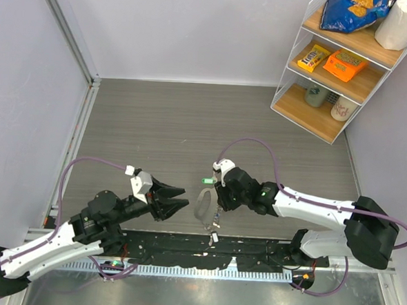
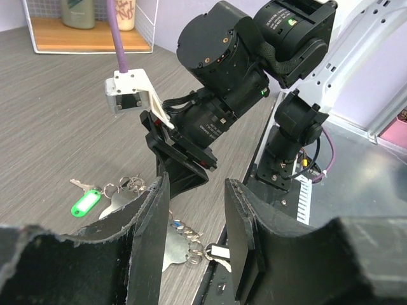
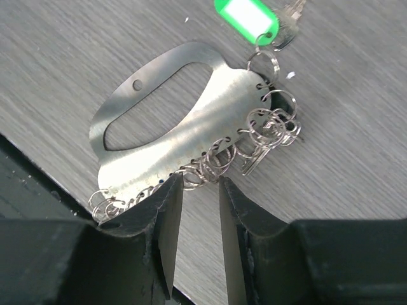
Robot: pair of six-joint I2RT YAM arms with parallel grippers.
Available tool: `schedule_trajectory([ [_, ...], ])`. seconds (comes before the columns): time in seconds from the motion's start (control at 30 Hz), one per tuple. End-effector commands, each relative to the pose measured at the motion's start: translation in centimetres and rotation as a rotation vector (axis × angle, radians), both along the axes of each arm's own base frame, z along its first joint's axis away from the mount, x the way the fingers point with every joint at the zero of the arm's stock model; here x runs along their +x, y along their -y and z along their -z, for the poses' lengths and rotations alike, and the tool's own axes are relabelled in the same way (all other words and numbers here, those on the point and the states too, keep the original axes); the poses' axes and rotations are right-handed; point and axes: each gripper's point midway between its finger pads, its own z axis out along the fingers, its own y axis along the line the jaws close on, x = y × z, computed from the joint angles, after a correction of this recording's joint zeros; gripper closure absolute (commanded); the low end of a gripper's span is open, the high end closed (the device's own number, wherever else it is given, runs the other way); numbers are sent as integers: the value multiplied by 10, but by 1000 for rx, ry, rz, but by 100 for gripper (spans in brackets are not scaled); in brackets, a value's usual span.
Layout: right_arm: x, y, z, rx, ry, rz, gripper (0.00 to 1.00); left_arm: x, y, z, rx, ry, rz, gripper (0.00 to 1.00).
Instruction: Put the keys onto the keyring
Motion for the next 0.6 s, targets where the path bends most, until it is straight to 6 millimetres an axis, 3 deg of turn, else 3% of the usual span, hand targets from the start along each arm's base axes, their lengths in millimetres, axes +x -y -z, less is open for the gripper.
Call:
schedule_trajectory([
  [0.0, -9, -9, -4, 65, -18, -38, 64, 3, 0, -19, -40, 21, -15, 55],
  [0.13, -37, -9, 0, 94, -72, -101, 64, 5, 3, -19, -35, 18, -15, 54],
  [0.27, -47, -10, 0, 107, -89, -114, 63, 6, 6, -19, -32, 16, -11, 54],
  [0.47, -33, -28, -7, 162, -60, -66, 62, 7, 10, -20, -30, 6, -7, 54],
  [0.57, -26, -37, 12, 106, -90, -45, 59, 8, 9, -21, -30, 5, -14, 54],
])
